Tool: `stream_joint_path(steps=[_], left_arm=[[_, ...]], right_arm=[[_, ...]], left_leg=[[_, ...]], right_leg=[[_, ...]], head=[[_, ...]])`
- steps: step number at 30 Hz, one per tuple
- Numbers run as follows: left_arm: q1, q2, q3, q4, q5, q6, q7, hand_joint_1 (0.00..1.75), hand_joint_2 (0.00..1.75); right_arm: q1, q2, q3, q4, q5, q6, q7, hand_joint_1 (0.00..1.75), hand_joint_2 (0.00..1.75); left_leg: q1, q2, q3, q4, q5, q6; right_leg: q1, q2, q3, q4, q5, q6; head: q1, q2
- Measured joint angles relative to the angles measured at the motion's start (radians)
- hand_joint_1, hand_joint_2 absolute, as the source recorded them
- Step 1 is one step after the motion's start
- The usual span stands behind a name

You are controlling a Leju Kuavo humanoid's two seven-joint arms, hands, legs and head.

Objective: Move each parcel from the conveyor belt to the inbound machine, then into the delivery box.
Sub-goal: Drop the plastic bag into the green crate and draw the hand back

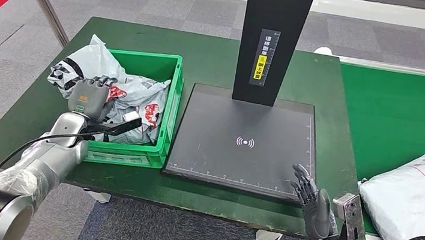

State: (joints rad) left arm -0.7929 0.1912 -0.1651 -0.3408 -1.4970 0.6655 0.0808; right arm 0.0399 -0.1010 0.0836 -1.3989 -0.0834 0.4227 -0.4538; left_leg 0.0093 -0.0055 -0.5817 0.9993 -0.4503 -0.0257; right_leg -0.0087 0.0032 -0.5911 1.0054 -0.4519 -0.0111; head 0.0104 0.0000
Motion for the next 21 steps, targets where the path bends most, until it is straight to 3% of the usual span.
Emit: stream_joint_path(steps=[7, 14, 21], left_arm=[[0.038, -0.043, 0.063, 0.005, -0.011, 0.03, -0.041, 0.0, 0.0], [0.038, -0.095, 0.071, -0.023, -0.055, 0.034, -0.105, 0.0, 0.0], [0.019, -0.134, 0.017, -0.077, -0.066, 0.034, -0.046, 0.0, 0.0]], right_arm=[[-0.002, -0.003, 0.001, 0.0, 0.003, 0.009, -0.006, 0.0, 0.0], [-0.009, 0.002, 0.001, -0.004, 0.012, 0.006, 0.003, 0.0, 0.0], [-0.021, 0.012, 0.001, -0.006, 0.012, 0.005, 0.006, 0.0, 0.0]], left_leg=[[0.0, -0.001, 0.0, 0.0, 0.0, 0.0], [0.0, -0.002, 0.0, 0.0, 0.0, 0.0], [-0.001, -0.002, 0.0, 0.001, 0.0, 0.0]], right_leg=[[-0.001, -0.002, 0.0, 0.0, 0.0, 0.0], [-0.002, -0.002, 0.0, 0.0, 0.0, 0.0], [-0.002, -0.002, 0.001, 0.0, 0.0, 0.0]], head=[[0.0, 0.0], [0.0, 0.0], [0.0, 0.0]])
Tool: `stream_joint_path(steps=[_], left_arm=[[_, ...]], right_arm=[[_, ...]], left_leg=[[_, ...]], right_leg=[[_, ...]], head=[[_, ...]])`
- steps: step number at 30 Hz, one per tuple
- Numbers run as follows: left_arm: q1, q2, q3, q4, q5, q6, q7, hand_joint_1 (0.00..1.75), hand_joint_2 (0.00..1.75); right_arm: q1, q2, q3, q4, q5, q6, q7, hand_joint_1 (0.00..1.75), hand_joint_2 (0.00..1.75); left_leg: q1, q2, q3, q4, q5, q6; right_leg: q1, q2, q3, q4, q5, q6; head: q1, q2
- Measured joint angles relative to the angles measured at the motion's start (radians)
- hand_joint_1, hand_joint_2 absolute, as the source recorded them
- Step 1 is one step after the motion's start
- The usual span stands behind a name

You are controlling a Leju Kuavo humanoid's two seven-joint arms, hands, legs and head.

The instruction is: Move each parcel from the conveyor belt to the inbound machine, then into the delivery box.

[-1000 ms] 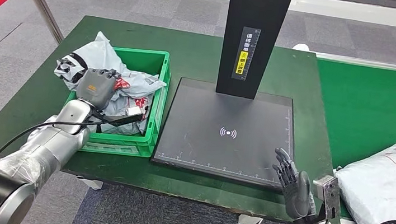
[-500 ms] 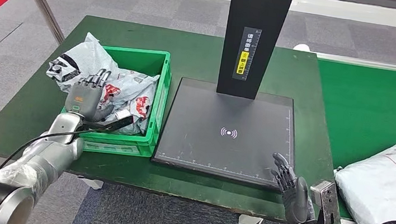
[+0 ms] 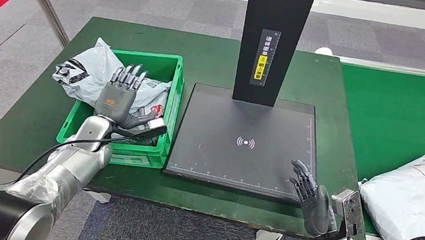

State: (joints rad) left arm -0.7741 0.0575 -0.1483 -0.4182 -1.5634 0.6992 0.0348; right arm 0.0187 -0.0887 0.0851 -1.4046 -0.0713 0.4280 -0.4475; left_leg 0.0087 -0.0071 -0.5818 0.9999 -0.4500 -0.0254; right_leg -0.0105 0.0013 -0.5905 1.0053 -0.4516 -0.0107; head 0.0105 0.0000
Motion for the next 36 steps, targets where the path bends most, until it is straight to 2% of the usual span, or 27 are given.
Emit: stream_joint_path(steps=[9, 11, 15, 17, 19, 21, 23, 26, 28, 31, 36], left_arm=[[-0.011, -0.013, -0.065, -0.029, 0.0, 0.0, 0.043, 0.0, 0.0], [-0.014, -0.013, -0.106, -0.043, 0.0, -0.014, 0.115, 0.0, 0.0], [-0.02, -0.007, -0.264, -0.13, -0.001, -0.123, 0.309, 0.0, 0.0], [-0.019, 0.006, -0.341, -0.216, -0.001, -0.185, 0.362, 0.0, 0.0], [-0.009, 0.019, -0.396, -0.311, -0.001, -0.25, 0.376, 0.0, 0.0], [0.024, 0.021, -0.415, -0.407, 0.013, -0.289, 0.32, 0.0, 0.0], [0.081, -0.003, -0.395, -0.502, 0.118, -0.315, 0.152, 0.0, 0.0], [0.196, -0.082, -0.324, -0.635, 0.519, -0.401, -0.167, 0.0, 0.0], [0.261, -0.143, -0.29, -0.701, 0.778, -0.458, -0.279, 0.0, 0.0], [0.332, -0.21, -0.27, -0.759, 0.95, -0.484, -0.331, 0.0, 0.0], [0.37, -0.265, -0.282, -0.764, 1.005, -0.449, -0.343, 0.0, 0.0]], right_arm=[[0.0, 0.005, 0.0, 0.0, 0.0, -0.001, 0.0, 0.0, 0.0], [0.003, 0.006, 0.0, -0.003, 0.0, -0.001, 0.0, 0.0, 0.0], [0.018, 0.012, 0.0, -0.014, 0.007, -0.001, 0.0, 0.0, 0.0], [0.025, 0.013, 0.0, -0.018, 0.009, -0.001, -0.002, 0.0, 0.0], [0.034, 0.014, 0.0, -0.022, 0.009, -0.002, -0.005, 0.0, 0.0], [0.046, 0.016, 0.0, -0.029, 0.013, -0.009, -0.009, 0.0, 0.0], [0.058, 0.024, -0.004, -0.04, 0.033, -0.031, -0.013, 0.0, 0.0], [0.064, 0.049, -0.012, -0.059, 0.092, -0.097, -0.018, 0.0, 0.0], [0.062, 0.076, -0.02, -0.07, 0.138, -0.163, -0.026, 0.0, 0.0], [0.046, 0.117, -0.031, -0.081, 0.188, -0.263, -0.034, 0.0, 0.0], [0.0, 0.164, -0.031, -0.083, 0.226, -0.389, -0.054, 0.0, 0.0]], left_leg=[[0.0, 0.001, 0.0, 0.0, 0.0, 0.0], [0.0, 0.001, 0.0, 0.0, 0.0, 0.0], [0.0, 0.0, -0.001, 0.0, 0.0, 0.0], [0.0, 0.0, -0.001, 0.0, 0.0, 0.0], [-0.001, 0.0, -0.001, 0.0, -0.001, 0.0], [-0.002, 0.001, 0.0, 0.0, -0.001, 0.001], [-0.002, 0.002, 0.0, 0.0, -0.002, 0.002], [-0.003, 0.001, -0.001, 0.0, -0.003, 0.004], [-0.004, 0.003, 0.0, 0.0, -0.005, 0.005], [-0.005, 0.003, 0.0, 0.0, -0.005, 0.006], [-0.005, 0.003, 0.0, 0.0, -0.004, 0.006]], right_leg=[[0.0, 0.001, -0.001, 0.0, 0.0, 0.0], [0.0, 0.001, -0.001, 0.0, 0.0, 0.0], [0.0, 0.001, -0.001, 0.0, 0.0, 0.0], [0.001, 0.0, -0.001, 0.0, 0.0, 0.0], [0.0, 0.0, -0.001, 0.0, 0.0, 0.0], [0.0, 0.001, -0.001, 0.0, 0.0, 0.0], [-0.001, 0.002, -0.001, -0.001, -0.001, 0.001], [-0.001, 0.002, -0.001, -0.001, -0.002, 0.004], [-0.001, 0.003, -0.001, -0.001, -0.002, 0.004], [-0.002, 0.003, -0.001, -0.001, -0.003, 0.004], [-0.002, 0.002, 0.0, -0.001, -0.002, 0.005]], head=[[0.0, 0.0], [0.0, 0.0], [0.0, 0.0], [0.0, 0.0], [0.0, 0.0], [0.0, 0.0], [0.0, 0.0], [0.0, 0.0], [0.0, 0.0], [0.0, 0.0], [0.0, 0.0]])
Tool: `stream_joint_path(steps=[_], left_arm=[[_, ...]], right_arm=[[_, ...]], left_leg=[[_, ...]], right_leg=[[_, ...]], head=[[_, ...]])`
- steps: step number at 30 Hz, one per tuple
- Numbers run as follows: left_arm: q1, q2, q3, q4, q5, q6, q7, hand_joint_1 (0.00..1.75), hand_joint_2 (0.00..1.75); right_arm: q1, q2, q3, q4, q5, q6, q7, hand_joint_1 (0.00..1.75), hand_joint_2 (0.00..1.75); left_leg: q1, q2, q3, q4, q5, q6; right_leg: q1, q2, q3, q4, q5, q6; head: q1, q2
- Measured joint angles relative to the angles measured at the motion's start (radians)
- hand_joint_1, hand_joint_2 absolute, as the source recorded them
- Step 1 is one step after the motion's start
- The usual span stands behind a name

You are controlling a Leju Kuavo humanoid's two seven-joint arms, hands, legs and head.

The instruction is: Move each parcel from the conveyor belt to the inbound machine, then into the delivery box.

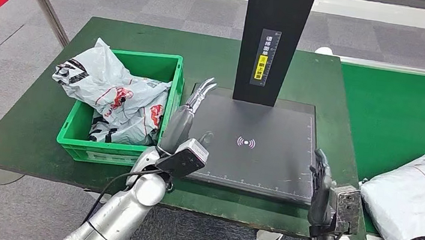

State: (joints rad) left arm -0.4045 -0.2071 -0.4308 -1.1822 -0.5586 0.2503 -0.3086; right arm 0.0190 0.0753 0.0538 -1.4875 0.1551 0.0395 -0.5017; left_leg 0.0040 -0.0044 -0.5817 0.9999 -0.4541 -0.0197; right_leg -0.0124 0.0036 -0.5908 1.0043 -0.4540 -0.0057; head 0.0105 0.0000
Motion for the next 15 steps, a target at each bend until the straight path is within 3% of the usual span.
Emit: stream_joint_path(steps=[2, 5, 6, 9, 15], left_arm=[[-0.001, -0.012, -0.006, 0.024, 0.045, 0.009, -0.016, 0.0, 0.0], [-0.003, -0.031, -0.019, 0.067, 0.094, 0.02, -0.04, 0.0, 1.31], [-0.004, -0.038, -0.024, 0.081, 0.107, 0.022, -0.046, 0.0, 1.31], [-0.007, -0.067, -0.046, 0.13, 0.152, 0.021, -0.058, 0.0, 0.0], [-0.018, -0.112, -0.1, 0.247, 0.252, 0.0, -0.082, 0.0, 0.0]], right_arm=[[-0.015, 0.012, 0.0, 0.0, 0.013, -0.039, -0.008, 0.0, 0.0], [-0.029, 0.024, 0.0, 0.0, 0.046, -0.105, -0.013, 0.0, 0.0], [-0.034, 0.027, 0.0, 0.0, 0.061, -0.131, -0.011, 0.0, 0.0], [-0.054, 0.033, 0.0, 0.004, 0.109, -0.208, 0.003, 0.0, 0.0], [-0.095, 0.042, 0.0, 0.04, 0.184, -0.308, 0.023, 0.0, 0.0]], left_leg=[[0.0, 0.0, 0.0, 0.0, 0.0, 0.0], [0.0, 0.0, 0.0, 0.0, 0.001, 0.0], [0.0, 0.0, 0.0, 0.0, 0.001, 0.0], [0.0, 0.0, 0.0, 0.0, 0.0, 0.0], [-0.001, 0.0, 0.0, 0.0, 0.0, 0.001]], right_leg=[[0.0, 0.0, 0.0, 0.0, 0.0, 0.0], [0.0, 0.0, 0.0, 0.0, 0.001, 0.001], [0.0, 0.0, 0.0, 0.0, 0.001, 0.001], [-0.001, 0.0, 0.0, 0.0, 0.001, 0.001], [-0.001, 0.0, 0.0, 0.0, 0.0, 0.001]], head=[[0.0, 0.0], [0.0, 0.0], [0.0, 0.0], [0.0, 0.0], [0.0, 0.0]])
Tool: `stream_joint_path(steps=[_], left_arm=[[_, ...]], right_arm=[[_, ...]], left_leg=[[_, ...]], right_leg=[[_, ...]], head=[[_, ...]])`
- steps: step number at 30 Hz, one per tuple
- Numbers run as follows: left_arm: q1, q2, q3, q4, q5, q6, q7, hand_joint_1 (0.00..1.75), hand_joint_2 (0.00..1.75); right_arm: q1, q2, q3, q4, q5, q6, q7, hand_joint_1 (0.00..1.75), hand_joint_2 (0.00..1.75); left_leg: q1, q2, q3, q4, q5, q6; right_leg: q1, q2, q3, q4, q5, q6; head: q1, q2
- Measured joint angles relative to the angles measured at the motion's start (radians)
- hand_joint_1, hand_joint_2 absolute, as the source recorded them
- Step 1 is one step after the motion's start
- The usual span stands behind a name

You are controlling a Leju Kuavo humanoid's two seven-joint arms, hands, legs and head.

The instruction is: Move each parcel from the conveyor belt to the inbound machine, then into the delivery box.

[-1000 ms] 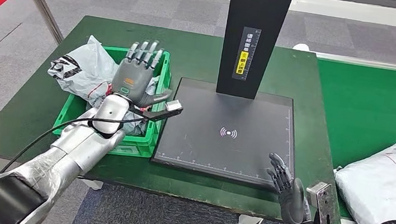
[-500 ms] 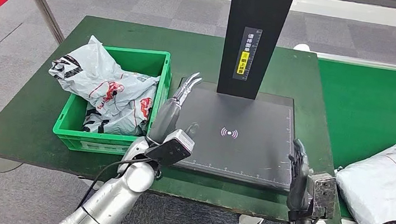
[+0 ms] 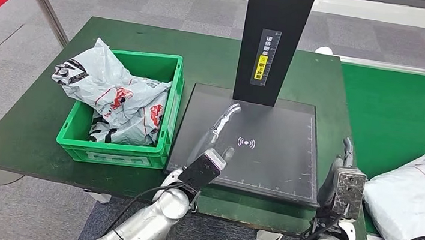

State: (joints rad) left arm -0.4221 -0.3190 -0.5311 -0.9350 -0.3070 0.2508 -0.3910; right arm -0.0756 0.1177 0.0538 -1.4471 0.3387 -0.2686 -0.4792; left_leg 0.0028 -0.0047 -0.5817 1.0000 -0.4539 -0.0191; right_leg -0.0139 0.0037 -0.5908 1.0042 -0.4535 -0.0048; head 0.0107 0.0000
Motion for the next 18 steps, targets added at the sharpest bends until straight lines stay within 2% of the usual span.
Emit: stream_joint_path(steps=[5, 9, 15, 18], left_arm=[[-0.026, -0.013, -0.094, 0.107, 0.102, 0.001, -0.016, 0.0, 0.0], [-0.035, -0.015, -0.149, 0.157, 0.163, -0.016, -0.027, 0.0, 0.0], [-0.038, -0.014, -0.169, 0.192, 0.155, -0.045, -0.059, 0.0, 0.0], [-0.038, -0.013, -0.169, 0.202, 0.139, -0.05, -0.07, 0.0, 0.0]], right_arm=[[-0.027, 0.002, 0.0, 0.024, 0.143, -0.087, 0.073, 0.0, 0.0], [-0.028, 0.001, 0.0, 0.029, 0.289, -0.109, 0.155, 0.0, 0.0], [-0.019, -0.039, 0.0, 0.023, 0.596, -0.097, 0.295, 0.0, 0.0], [-0.019, -0.063, 0.0, 0.022, 0.657, -0.088, 0.319, 0.0, 0.0]], left_leg=[[0.0, 0.0, 0.0, 0.0, 0.0, 0.0], [0.0, 0.0, 0.0, 0.0, 0.0, 0.0], [0.0, 0.0, 0.0, 0.0, 0.0, 0.0], [0.0, 0.0, 0.0, 0.0, 0.0, 0.0]], right_leg=[[0.0, 0.0, 0.0, 0.0, 0.0, 0.0], [0.0, 0.0, 0.0, 0.0, 0.0, 0.0], [0.0, 0.0, 0.0, 0.0, 0.0, 0.0], [0.0, 0.0, 0.0, 0.0, 0.0, 0.0]], head=[[0.0, 0.0], [0.0, 0.0], [-0.001, 0.0], [0.0, 0.0]])
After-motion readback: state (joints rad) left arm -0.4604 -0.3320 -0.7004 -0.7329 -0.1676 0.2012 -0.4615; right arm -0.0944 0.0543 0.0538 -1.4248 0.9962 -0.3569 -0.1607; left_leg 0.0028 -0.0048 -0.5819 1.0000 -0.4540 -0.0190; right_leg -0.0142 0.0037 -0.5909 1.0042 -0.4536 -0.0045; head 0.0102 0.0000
